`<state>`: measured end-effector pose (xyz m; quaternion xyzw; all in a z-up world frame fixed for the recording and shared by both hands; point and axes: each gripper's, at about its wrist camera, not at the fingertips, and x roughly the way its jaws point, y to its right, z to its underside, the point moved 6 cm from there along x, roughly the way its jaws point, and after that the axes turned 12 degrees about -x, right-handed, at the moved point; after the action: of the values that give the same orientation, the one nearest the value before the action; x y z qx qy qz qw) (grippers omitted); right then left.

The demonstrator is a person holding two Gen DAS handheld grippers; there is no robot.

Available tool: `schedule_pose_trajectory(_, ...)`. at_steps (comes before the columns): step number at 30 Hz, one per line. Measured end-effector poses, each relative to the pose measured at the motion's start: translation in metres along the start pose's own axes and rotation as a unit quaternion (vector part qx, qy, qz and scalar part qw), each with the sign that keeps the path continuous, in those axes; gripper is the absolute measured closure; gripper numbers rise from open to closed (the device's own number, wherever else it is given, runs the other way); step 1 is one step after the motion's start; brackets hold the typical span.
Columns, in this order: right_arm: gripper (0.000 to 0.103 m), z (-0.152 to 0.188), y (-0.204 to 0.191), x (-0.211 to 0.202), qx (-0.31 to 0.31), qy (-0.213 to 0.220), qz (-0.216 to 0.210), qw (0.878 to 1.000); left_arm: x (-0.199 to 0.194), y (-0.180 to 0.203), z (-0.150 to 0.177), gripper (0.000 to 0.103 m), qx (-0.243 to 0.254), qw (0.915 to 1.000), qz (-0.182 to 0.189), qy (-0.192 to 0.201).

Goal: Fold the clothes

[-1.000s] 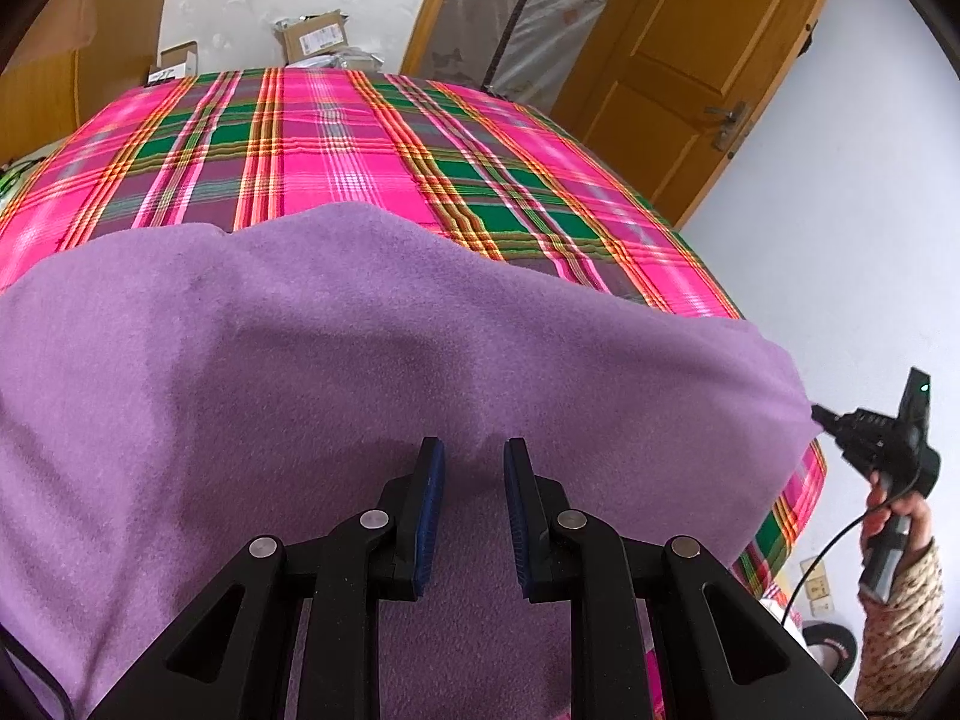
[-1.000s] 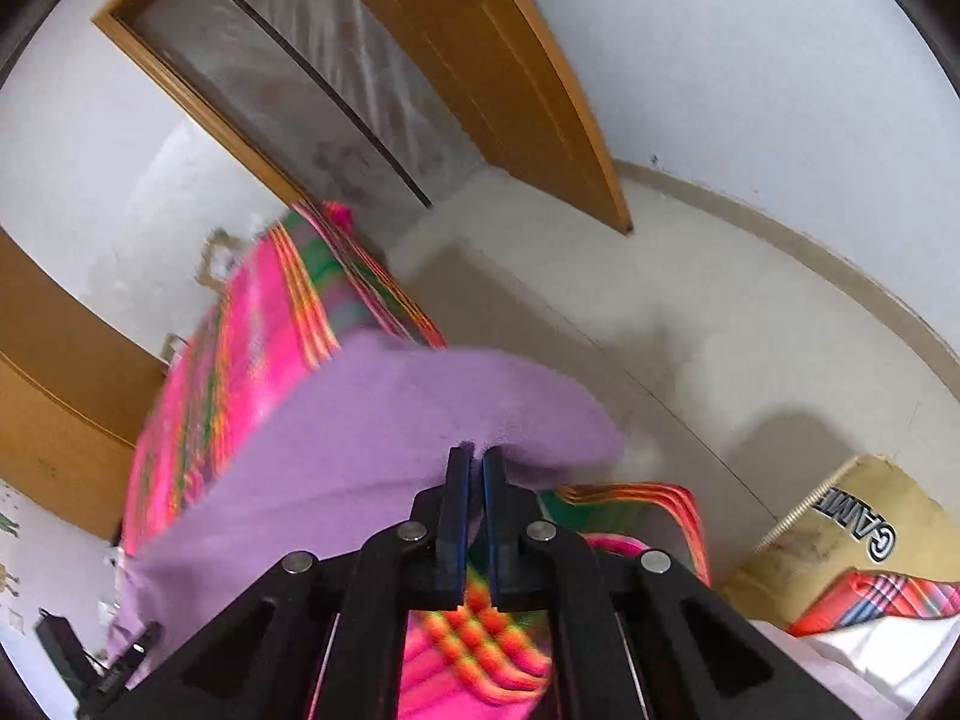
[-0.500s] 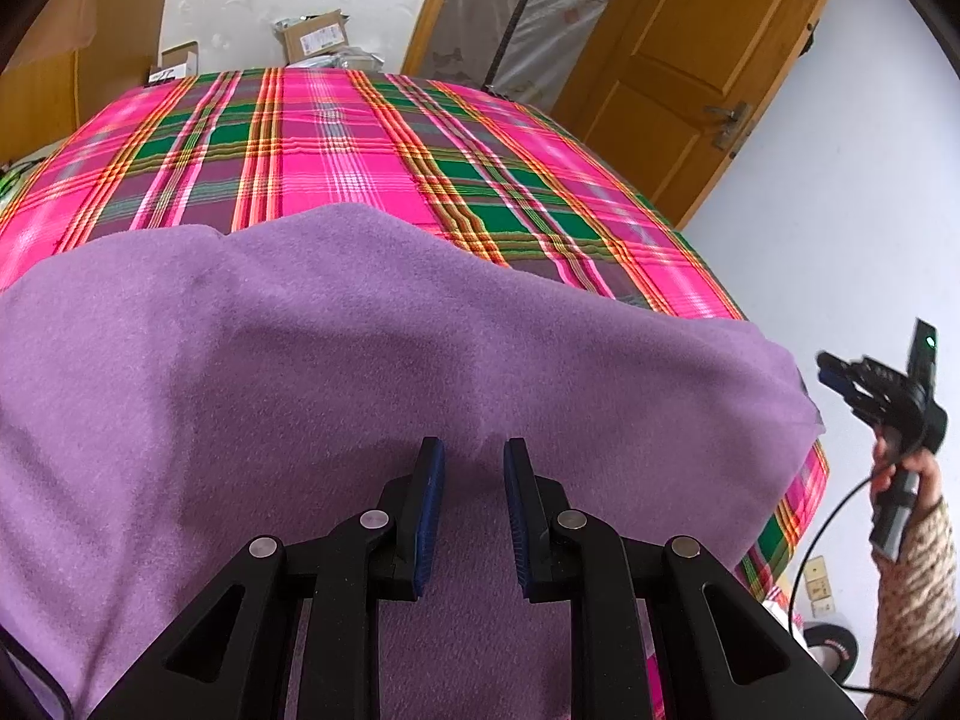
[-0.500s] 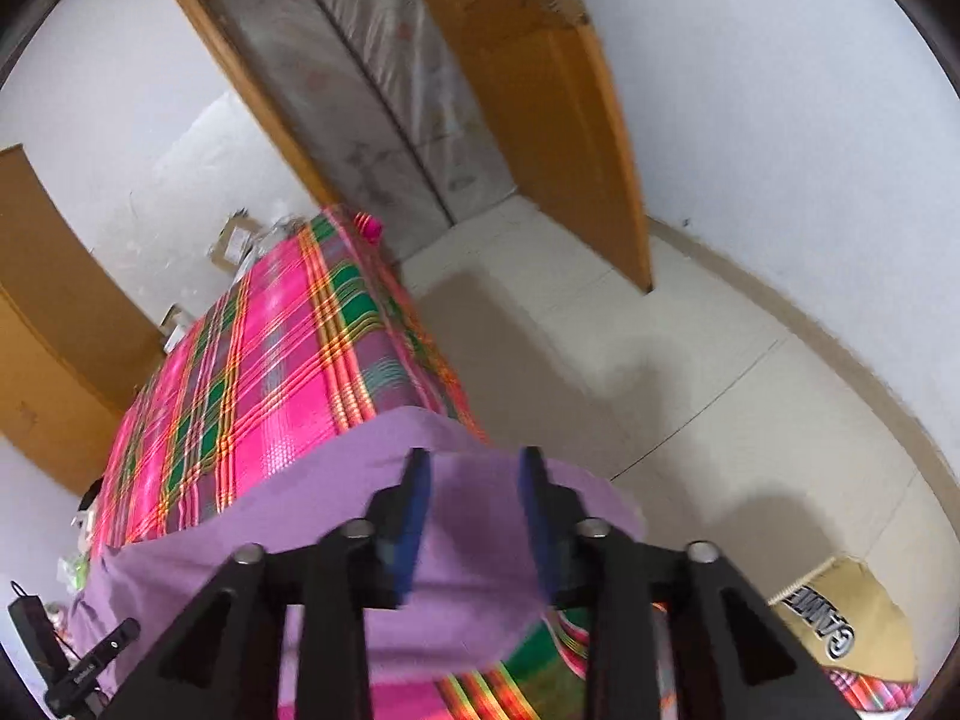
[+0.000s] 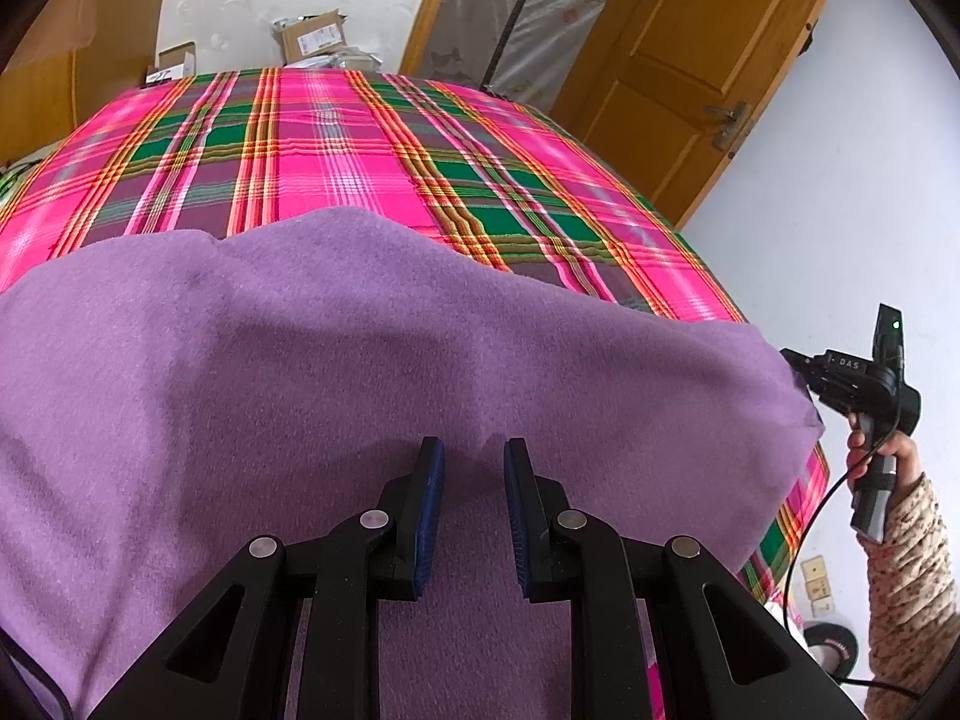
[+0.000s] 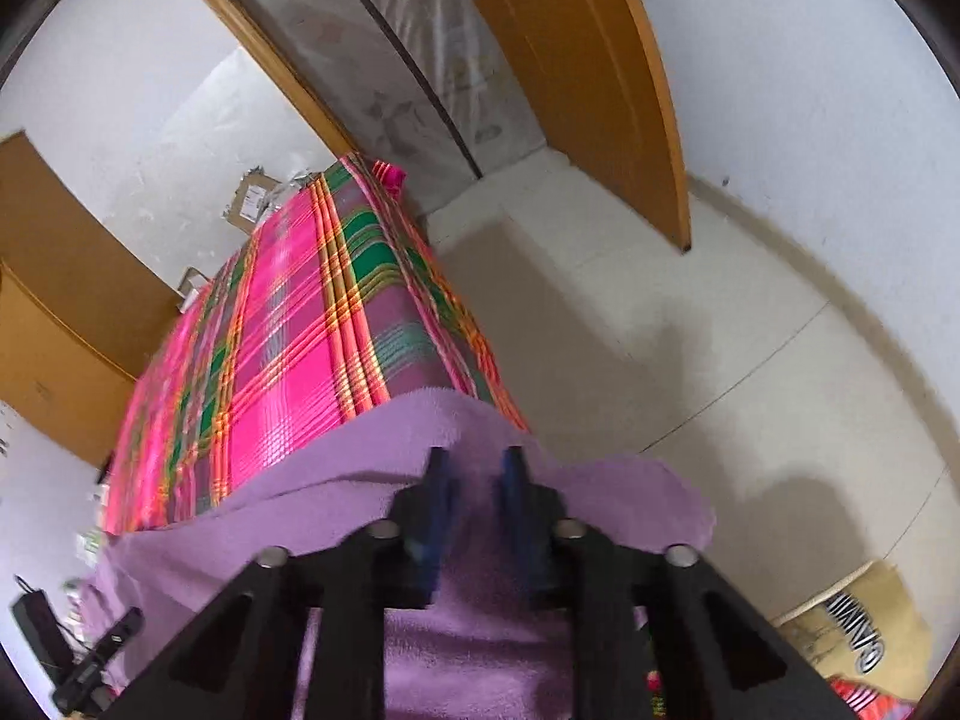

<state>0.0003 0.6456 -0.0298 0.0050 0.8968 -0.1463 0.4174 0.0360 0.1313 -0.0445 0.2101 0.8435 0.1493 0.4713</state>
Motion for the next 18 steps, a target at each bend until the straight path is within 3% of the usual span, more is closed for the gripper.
schedule_pose_trajectory(4, 0.094, -0.012, -0.012, -0.015, -0.046, 0.044, 0.044, 0.997, 0.0, 0.0, 0.0, 0.082, -0.001, 1.0, 0.0, 0.0)
schedule_pose_trajectory(7, 0.094, -0.025, -0.018, -0.021, -0.064, 0.068, 0.054, 0.994, 0.0, 0.0, 0.0, 0.082, -0.001, 1.0, -0.001, 0.0)
schedule_pose_trajectory(12, 0.094, -0.031, -0.012, 0.008, -0.054, 0.024, 0.092, 0.994, 0.001, 0.001, -0.001, 0.082, -0.002, 1.0, -0.003, 0.001)
schedule_pose_trajectory(18, 0.088, -0.019, 0.007, 0.0, 0.006, 0.017, 0.075, 0.997, 0.0, 0.0, -0.001, 0.082, -0.002, 1.0, -0.001, 0.001)
